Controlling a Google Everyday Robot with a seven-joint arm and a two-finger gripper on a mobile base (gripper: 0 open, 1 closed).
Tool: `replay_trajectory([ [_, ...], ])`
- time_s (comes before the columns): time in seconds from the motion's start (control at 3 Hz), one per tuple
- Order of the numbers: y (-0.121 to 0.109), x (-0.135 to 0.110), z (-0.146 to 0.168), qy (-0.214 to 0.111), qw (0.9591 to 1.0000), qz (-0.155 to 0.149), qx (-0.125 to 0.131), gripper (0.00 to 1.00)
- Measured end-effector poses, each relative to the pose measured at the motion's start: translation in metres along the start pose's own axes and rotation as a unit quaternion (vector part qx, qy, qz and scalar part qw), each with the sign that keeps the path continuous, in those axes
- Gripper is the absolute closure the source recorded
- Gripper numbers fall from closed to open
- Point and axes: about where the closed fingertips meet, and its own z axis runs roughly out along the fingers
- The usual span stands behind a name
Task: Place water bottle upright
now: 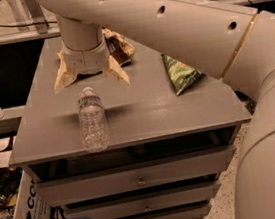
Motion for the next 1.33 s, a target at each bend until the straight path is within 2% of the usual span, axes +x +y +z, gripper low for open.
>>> replay_trajectory([
  [0.33,-0.004,-0.010,0.013,-0.013,0.9999,0.000,-0.011,0.00],
  [1.0,-0.018,-0.026,0.040,-0.035,0.9989,-0.019,-0.025,0.00],
  [1.33,-0.020,-0.028,0.049,-0.040,0.9983,-0.027,-0.031,0.17],
])
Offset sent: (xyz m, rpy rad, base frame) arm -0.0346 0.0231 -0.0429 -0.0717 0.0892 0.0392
